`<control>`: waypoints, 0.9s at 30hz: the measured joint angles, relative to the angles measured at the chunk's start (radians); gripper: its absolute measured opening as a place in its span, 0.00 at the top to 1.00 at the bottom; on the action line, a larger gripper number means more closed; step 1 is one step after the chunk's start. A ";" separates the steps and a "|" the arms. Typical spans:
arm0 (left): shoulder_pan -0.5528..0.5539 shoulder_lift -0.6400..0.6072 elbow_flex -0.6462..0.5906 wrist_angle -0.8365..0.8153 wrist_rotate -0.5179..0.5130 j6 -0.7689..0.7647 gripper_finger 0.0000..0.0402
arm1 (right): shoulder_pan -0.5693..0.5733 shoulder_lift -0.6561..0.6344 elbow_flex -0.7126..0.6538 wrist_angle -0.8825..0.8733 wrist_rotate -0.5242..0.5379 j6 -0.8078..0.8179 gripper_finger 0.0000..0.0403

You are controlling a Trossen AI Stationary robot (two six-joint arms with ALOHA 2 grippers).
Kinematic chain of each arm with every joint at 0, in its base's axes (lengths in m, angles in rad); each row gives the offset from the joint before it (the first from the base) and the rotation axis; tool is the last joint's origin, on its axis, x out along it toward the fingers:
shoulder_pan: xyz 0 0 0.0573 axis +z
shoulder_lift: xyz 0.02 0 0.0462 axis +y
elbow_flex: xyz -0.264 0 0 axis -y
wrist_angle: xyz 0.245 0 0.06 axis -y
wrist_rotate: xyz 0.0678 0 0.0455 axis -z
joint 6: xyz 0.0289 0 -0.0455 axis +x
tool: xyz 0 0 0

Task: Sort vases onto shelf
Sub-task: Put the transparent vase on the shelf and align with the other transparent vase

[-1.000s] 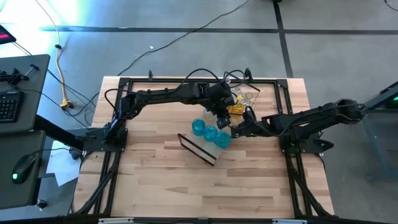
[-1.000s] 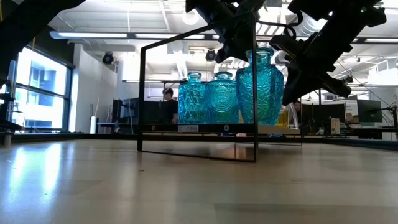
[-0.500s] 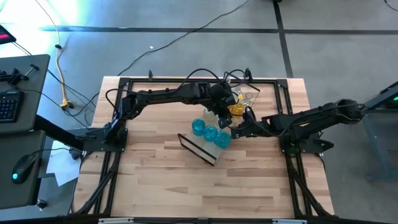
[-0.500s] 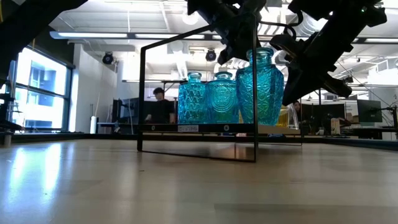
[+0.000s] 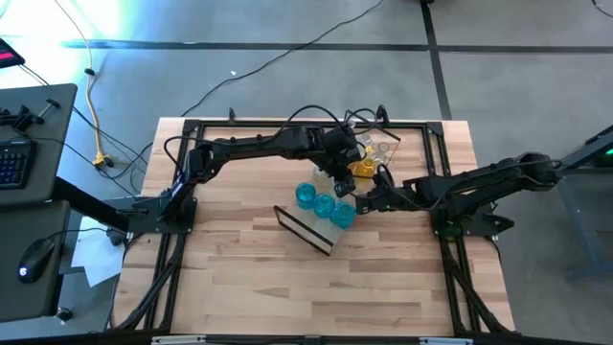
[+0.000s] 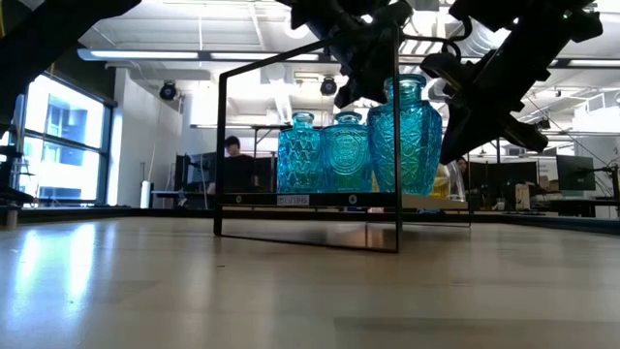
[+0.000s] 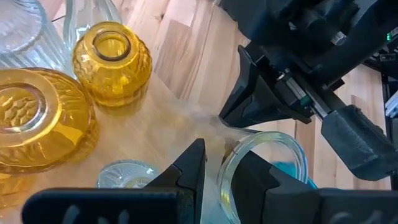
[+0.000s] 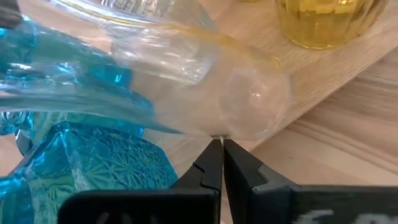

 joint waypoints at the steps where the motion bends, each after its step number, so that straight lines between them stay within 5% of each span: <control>1: 0.000 0.000 0.000 0.001 0.002 0.001 0.87 | 0.000 0.000 0.000 0.000 -0.001 -0.004 1.00; 19: -0.002 0.000 -0.001 0.019 -0.006 0.027 0.87 | 0.001 0.000 0.000 0.007 -0.001 -0.014 1.00; 27: -0.004 0.002 -0.001 0.023 0.007 0.024 0.79 | 0.001 -0.001 0.000 0.012 0.007 -0.019 1.00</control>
